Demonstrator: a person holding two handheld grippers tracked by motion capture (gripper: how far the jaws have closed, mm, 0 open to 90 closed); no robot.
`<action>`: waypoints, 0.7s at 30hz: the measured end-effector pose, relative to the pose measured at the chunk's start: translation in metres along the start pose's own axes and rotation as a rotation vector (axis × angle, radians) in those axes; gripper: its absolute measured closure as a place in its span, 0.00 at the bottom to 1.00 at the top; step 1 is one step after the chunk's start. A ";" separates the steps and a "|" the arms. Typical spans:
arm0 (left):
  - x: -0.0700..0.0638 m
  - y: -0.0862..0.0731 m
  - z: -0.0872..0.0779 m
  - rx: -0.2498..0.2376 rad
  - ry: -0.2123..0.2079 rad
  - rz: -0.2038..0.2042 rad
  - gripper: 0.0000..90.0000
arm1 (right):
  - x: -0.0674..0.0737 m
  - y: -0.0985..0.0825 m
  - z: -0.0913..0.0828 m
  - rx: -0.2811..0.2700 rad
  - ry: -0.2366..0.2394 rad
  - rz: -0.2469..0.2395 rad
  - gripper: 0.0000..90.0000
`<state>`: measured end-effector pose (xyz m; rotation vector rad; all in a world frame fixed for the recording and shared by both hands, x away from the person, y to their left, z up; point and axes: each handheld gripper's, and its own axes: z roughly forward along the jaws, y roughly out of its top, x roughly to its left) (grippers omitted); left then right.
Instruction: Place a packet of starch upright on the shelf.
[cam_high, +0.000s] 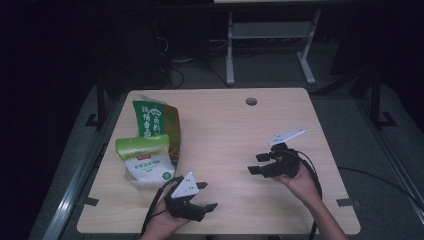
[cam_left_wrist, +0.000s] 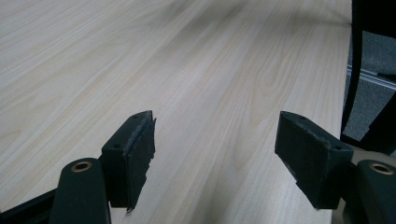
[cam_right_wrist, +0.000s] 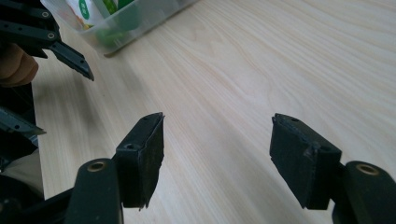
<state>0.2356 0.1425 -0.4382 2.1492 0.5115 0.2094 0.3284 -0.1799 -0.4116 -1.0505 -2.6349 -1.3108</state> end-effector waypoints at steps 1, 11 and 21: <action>0.000 0.000 0.000 0.000 0.000 0.000 0.31 | -0.001 -0.003 -0.001 -0.001 -0.001 0.005 0.39; -0.001 -0.001 0.001 0.011 -0.002 0.001 0.31 | -0.007 -0.030 -0.007 -0.012 -0.015 0.058 0.38; -0.001 0.000 0.003 0.015 -0.008 0.002 0.31 | -0.005 -0.054 -0.016 -0.014 -0.044 0.080 0.37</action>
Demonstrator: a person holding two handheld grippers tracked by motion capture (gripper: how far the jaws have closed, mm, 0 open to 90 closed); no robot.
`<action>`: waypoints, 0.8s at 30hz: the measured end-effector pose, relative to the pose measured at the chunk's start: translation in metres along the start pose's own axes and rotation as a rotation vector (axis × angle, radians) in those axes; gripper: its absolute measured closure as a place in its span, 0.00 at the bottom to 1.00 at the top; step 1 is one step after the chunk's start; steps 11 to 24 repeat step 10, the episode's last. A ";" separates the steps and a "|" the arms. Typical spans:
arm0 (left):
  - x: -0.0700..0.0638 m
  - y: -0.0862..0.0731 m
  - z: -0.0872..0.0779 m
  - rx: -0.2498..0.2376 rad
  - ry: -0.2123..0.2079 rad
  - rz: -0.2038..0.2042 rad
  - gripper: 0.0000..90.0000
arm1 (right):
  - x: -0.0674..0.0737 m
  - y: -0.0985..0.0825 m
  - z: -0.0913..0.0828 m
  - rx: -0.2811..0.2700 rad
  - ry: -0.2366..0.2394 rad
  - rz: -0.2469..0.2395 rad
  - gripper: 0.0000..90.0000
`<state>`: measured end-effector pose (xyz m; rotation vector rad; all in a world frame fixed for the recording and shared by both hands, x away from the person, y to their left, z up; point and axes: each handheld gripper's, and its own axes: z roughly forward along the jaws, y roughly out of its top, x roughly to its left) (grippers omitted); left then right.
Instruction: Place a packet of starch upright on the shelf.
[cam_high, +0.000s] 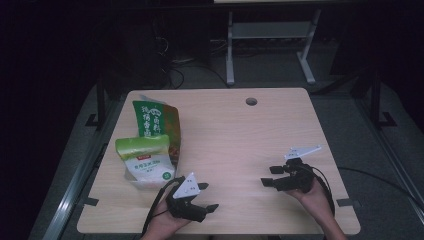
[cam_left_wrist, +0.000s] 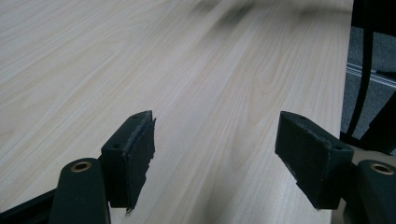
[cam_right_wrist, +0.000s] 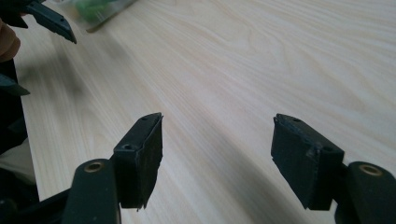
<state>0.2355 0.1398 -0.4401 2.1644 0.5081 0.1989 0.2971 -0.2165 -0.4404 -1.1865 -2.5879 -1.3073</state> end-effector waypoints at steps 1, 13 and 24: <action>0.000 0.000 0.001 0.003 -0.002 0.003 0.31 | 0.000 -0.002 -0.001 -0.004 -0.001 -0.005 0.37; -0.002 0.002 0.005 0.004 -0.021 0.005 0.31 | 0.008 -0.020 -0.012 -0.058 -0.045 0.006 0.35; -0.002 0.002 0.005 0.004 -0.021 0.005 0.31 | 0.008 -0.020 -0.012 -0.058 -0.045 0.006 0.35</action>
